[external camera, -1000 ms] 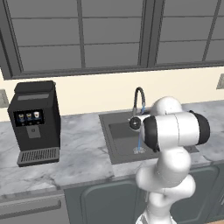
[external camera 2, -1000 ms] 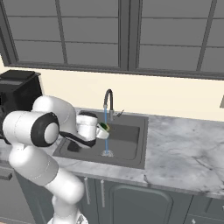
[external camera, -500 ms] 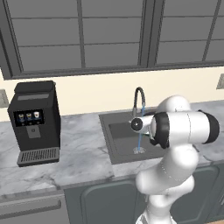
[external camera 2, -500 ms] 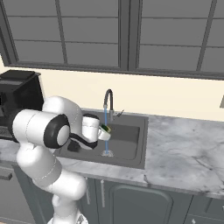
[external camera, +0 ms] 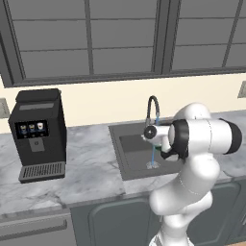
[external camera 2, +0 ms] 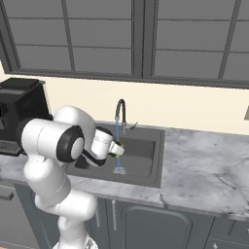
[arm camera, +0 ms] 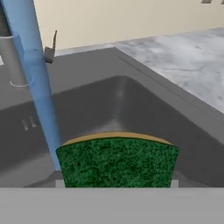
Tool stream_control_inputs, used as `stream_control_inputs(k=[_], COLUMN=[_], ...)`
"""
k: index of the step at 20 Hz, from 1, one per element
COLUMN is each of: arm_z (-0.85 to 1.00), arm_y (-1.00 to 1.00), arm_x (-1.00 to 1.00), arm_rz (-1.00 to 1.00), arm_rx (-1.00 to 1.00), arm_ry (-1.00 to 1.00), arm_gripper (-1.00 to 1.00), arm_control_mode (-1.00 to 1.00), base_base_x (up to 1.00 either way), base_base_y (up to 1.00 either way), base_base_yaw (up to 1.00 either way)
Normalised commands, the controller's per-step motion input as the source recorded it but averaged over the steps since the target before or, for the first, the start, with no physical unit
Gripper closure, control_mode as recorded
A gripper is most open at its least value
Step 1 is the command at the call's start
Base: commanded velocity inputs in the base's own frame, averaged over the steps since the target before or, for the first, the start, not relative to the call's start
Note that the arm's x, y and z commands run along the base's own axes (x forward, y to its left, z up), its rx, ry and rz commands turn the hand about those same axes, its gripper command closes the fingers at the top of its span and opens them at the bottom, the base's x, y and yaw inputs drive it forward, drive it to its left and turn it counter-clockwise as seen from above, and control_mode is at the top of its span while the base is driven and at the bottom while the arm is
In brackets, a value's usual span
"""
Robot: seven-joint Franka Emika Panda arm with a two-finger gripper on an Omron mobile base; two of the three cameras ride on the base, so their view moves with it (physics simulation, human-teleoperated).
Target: Soak the sponge with water for a few seconds and then drop it inside the sink.
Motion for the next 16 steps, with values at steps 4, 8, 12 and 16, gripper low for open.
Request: stream_control_inputs(k=[4,8,12,16], arm_z=[0.02,0.0,0.0,-0.03], arm_y=[0.16,0.19,0.13,0.05], arm_x=[0.28,0.38,0.4,0.38], arm_rz=[0.01,0.0,-0.08,-0.11], arm_rx=[-0.11,-0.14,-0.09,-0.01], arm_ry=[0.02,-0.01,0.0,0.0], arm_gripper=[1.0,1.0,1.0,1.0], arm_control_mode=[-1.0,-1.0,-1.0,-1.0], base_base_x=[0.0,0.0,0.0,0.0], base_base_y=[0.0,0.0,0.0,0.0], base_base_yaw=[0.0,0.0,0.0,0.0])
